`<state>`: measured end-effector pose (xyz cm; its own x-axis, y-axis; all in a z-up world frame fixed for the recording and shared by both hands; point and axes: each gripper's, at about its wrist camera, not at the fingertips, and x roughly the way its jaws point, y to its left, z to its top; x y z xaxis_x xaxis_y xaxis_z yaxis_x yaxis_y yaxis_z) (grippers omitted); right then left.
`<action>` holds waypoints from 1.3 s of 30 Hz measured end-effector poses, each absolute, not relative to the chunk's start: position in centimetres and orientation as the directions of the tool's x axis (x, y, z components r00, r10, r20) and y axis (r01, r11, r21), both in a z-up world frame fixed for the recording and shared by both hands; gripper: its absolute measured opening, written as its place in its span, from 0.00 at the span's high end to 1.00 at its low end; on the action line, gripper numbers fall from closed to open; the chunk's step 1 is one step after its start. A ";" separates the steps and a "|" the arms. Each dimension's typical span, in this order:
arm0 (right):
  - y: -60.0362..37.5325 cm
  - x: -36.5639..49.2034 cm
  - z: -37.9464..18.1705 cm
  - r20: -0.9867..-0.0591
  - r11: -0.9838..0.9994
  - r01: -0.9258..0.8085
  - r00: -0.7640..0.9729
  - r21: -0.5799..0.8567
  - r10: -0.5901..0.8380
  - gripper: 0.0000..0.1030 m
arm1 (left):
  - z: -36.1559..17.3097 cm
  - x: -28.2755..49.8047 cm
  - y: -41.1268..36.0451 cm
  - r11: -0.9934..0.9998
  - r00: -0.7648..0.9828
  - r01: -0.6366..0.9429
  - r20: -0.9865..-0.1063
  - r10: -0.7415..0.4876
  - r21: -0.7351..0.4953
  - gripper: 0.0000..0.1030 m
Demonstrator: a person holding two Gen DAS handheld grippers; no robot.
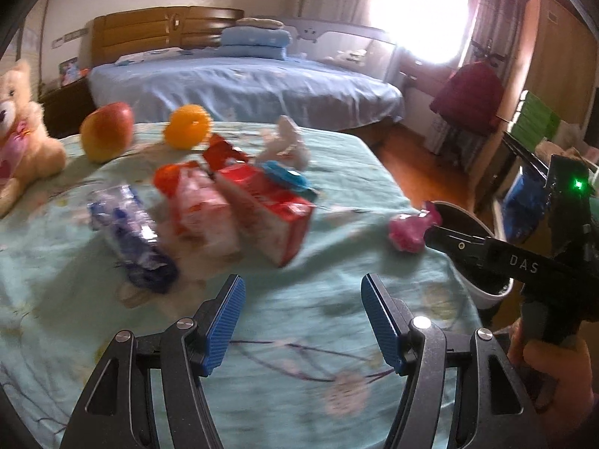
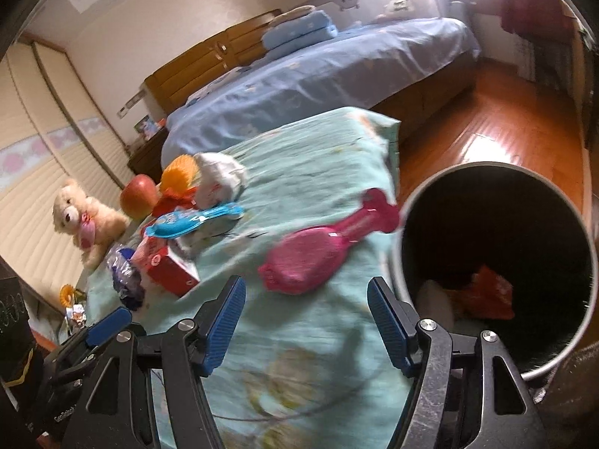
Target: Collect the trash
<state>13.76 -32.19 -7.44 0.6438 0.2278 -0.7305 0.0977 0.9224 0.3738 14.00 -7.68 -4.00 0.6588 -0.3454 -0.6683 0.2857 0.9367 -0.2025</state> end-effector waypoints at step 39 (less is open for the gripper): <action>-28.4 19.0 -9.2 -0.756 0.929 0.025 0.590 0.368 0.283 0.61 | -5.2 18.8 -3.5 0.992 0.648 0.021 -0.754 -0.108 -0.124 0.38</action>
<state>18.99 -28.44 -9.18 0.5896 0.2834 -0.7563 0.0254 0.9295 0.3680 18.85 -3.52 -5.17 0.6483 -0.1078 -0.7537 0.0212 0.9921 -0.1237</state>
